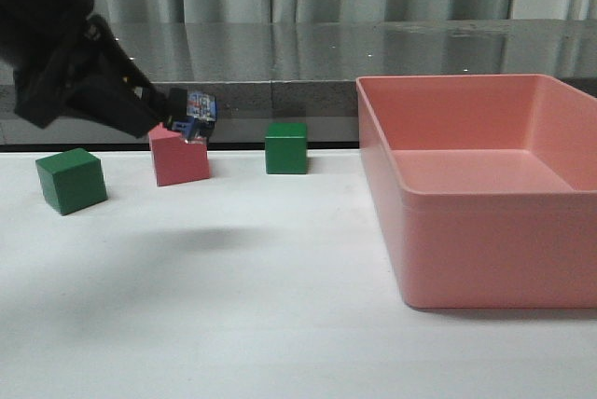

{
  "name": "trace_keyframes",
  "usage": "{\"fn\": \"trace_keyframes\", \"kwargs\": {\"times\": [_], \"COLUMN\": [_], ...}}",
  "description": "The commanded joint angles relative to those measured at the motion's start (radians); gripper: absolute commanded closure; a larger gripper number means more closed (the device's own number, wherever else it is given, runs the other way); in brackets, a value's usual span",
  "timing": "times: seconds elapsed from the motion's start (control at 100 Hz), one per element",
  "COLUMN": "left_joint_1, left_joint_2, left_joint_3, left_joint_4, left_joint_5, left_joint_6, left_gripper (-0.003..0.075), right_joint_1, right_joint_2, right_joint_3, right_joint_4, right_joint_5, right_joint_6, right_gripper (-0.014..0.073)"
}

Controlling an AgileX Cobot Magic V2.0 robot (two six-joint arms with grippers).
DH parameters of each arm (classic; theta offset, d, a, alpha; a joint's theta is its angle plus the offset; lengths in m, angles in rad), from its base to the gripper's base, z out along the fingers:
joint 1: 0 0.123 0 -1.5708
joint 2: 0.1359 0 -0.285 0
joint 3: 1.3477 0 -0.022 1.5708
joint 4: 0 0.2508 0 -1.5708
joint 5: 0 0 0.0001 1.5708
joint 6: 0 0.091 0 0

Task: Place and stand button with both arms
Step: 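Lift the button with the left gripper and rotate it cap-up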

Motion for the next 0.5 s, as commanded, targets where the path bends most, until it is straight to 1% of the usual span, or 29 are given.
{"fn": "trace_keyframes", "kwargs": {"times": [0.0, 0.02, 0.13, 0.2, 0.26, 0.31, 0.4, 0.49], "left_joint_1": [-0.054, -0.067, -0.156, -0.214, -0.254, -0.285, -0.333, -0.377], "left_joint_2": [-0.06, -0.057, -0.033, -0.006, 0.015, 0.032, 0.061, 0.101], "left_joint_3": [-0.105, -0.126, -0.22, -0.261, -0.282, -0.291, -0.293, -0.293], "left_joint_4": [0.264, 0.309, 0.689, 0.898, 1.042, 1.121, 1.214, 1.299], "left_joint_5": [0.042, 0.057, 0.123, 0.172, 0.196, 0.209, 0.209, 0.211], "left_joint_6": [-0.24, -0.288, -0.539, -0.647, -0.687, -0.694, -0.696, -0.746], "left_gripper": [0.074, 0.074, 0.074, 0.0739, 0.0739, 0.0739, 0.0739, 0.0739], "right_joint_1": [-0.002, -0.002, -0.002, -0.002, -0.002, -0.002, -0.002, -0.002], "right_joint_2": [0.004, 0.004, 0.004, 0.004, 0.004, 0.004, 0.004, 0.004], "right_joint_3": [-0.027, -0.027, -0.027, -0.027, -0.027, -0.027, -0.027, -0.027], "right_joint_4": [0.011, 0.011, 0.011, 0.011, 0.011, 0.011, 0.011, 0.011], "right_joint_5": [-0.071, -0.071, -0.071, -0.071, -0.071, -0.071, -0.071, -0.071], "right_joint_6": [0.0, 0.0, 0.0, 0.0, 0.0, 0.0, 0.0, 0.0], "right_gripper": [0.0655, 0.0655, 0.0655, 0.0655, 0.0655, 0.0655, 0.0655, 0.0655]}}
